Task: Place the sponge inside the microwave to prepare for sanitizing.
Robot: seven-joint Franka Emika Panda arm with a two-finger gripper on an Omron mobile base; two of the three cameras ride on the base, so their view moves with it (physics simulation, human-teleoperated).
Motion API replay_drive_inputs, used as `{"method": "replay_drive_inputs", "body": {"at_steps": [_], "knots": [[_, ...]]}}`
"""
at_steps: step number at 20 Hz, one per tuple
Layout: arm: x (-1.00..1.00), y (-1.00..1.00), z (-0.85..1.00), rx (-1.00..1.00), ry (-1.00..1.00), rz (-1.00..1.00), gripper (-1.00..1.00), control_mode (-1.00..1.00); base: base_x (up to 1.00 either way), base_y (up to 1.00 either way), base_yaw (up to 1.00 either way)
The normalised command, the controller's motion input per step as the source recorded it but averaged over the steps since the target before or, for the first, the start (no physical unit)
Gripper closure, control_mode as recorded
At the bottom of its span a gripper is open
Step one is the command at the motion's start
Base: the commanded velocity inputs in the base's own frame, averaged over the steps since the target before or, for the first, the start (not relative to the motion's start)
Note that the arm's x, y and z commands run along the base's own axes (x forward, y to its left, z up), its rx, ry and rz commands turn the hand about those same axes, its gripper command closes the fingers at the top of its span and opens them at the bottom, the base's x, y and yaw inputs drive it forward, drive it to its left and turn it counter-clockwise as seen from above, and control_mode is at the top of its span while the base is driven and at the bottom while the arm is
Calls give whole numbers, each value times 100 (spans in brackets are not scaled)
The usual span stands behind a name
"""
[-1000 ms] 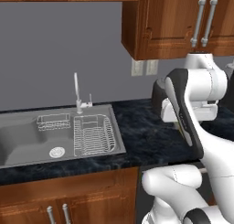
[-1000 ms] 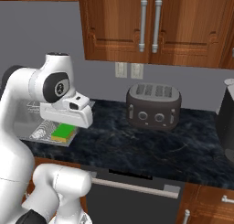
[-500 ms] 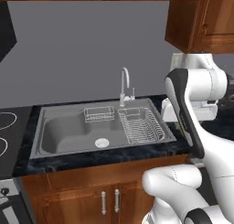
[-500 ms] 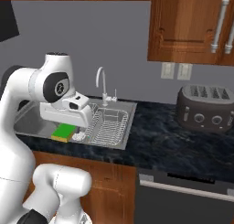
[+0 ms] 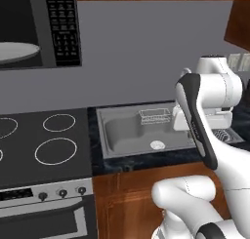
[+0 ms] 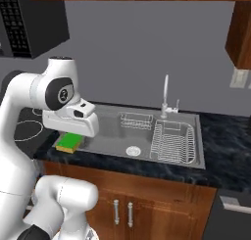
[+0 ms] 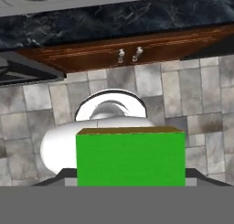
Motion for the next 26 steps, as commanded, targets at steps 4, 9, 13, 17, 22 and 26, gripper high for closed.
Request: {"method": "replay_drive_inputs", "body": {"at_steps": [4, 9, 13, 17, 22, 26], "knots": [[0, 0, 0, 0, 0, 0, 100, 100, -2, 90, 0], [0, 0, 0, 0, 0, 0, 100, 100, 0, 81, 1], [0, 0, 0, 0, 0, 0, 100, 100, 0, 76, 8], [0, 0, 0, 0, 0, 0, 100, 100, 0, 74, 13], [0, 0, 0, 0, 0, 0, 100, 100, 0, 47, 18], [0, 0, 0, 0, 0, 0, 100, 100, 1, 15, 12]]}}
